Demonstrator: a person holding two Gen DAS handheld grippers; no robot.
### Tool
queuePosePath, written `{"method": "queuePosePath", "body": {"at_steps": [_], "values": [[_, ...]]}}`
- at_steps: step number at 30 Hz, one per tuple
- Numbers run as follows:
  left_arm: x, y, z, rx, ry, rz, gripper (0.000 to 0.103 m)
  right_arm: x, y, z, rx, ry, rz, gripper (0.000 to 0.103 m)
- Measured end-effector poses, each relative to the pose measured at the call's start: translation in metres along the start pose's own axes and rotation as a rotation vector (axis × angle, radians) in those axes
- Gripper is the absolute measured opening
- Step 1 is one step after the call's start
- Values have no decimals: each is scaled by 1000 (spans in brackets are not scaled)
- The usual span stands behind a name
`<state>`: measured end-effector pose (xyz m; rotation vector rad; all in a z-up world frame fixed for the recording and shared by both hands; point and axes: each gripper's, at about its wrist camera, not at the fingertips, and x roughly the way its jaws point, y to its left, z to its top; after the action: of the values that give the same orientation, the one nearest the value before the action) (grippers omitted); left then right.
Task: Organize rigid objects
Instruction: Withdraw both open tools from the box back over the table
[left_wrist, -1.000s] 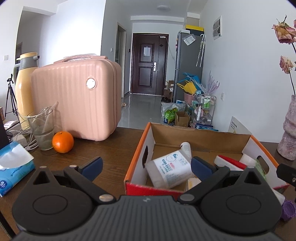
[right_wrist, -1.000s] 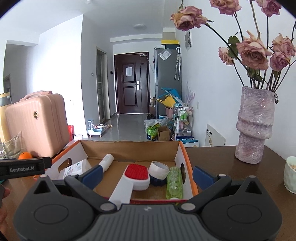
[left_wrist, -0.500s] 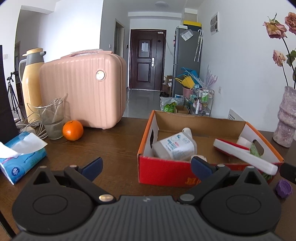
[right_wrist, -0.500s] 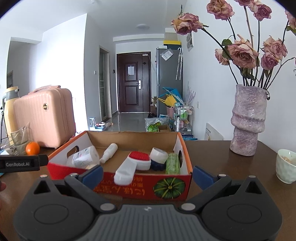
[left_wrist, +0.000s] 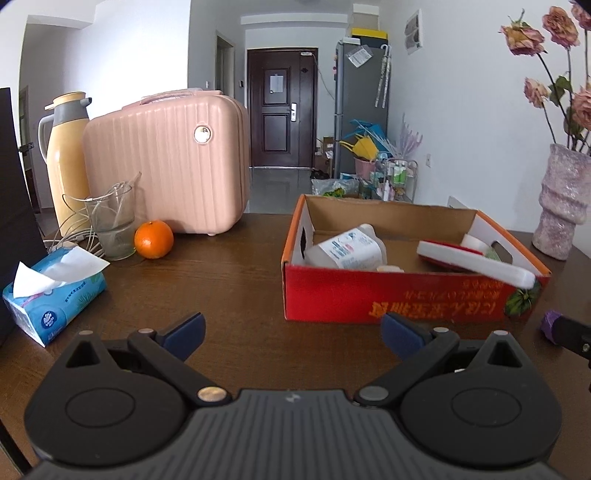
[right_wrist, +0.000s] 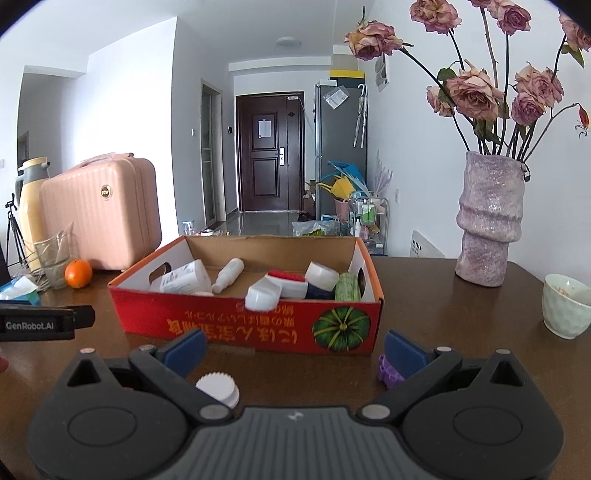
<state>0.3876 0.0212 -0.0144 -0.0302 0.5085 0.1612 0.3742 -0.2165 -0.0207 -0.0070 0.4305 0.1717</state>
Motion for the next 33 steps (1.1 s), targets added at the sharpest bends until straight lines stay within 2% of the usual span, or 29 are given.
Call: {"method": "queuePosePath", "body": {"at_steps": [12, 21, 33], "values": [[-18, 7, -12, 37, 38, -81, 103, -9, 7, -15, 7, 38, -3, 103], [-15, 11, -9, 24, 57, -89, 103, 3, 23, -22, -13, 93, 4, 103], [-3, 30, -8, -13, 81, -66, 103, 46, 46, -26, -30, 198, 16, 95]]}}
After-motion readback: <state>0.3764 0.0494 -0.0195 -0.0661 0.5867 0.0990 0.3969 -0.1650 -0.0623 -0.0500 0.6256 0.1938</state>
